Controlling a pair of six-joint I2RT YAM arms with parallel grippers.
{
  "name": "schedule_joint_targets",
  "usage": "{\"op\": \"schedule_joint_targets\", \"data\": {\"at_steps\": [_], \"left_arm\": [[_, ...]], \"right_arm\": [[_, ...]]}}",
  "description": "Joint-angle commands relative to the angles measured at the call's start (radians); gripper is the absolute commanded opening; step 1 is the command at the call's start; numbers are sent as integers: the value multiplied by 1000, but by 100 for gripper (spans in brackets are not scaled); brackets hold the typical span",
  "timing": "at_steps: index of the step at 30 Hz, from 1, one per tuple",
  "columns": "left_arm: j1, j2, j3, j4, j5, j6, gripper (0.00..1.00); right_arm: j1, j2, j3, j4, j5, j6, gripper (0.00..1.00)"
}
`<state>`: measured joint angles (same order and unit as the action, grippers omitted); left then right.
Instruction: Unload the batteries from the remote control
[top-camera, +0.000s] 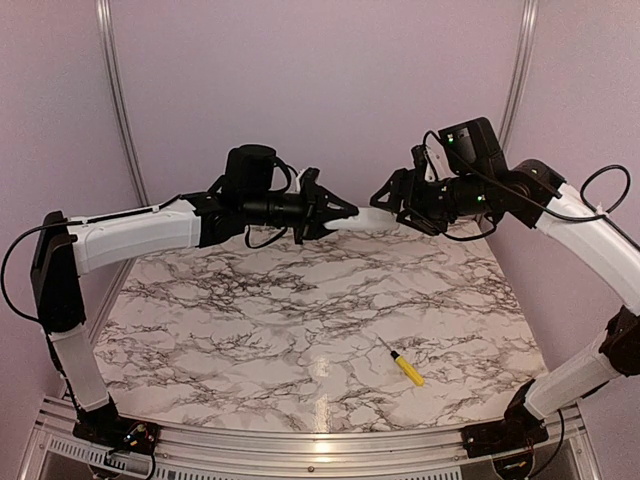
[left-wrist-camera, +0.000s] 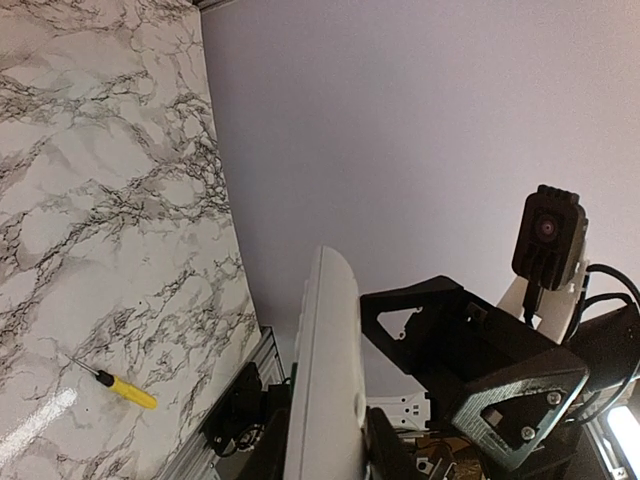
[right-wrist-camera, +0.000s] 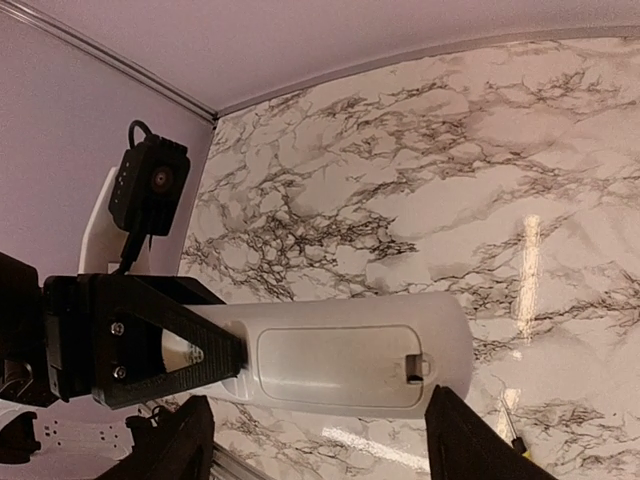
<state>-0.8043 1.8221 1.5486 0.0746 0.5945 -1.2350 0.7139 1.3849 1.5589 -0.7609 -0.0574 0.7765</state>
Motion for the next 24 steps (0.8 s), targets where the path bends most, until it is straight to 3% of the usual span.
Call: {"op": "schedule_joint_targets", "data": {"at_steps": [1, 24], "left_arm": [[-9, 21, 38, 50, 7, 0, 0], [-44, 45, 70, 59, -13, -3, 0]], "right_arm": [[-9, -3, 45, -11, 44, -29, 70], [-9, -29, 26, -38, 110, -57, 66]]}}
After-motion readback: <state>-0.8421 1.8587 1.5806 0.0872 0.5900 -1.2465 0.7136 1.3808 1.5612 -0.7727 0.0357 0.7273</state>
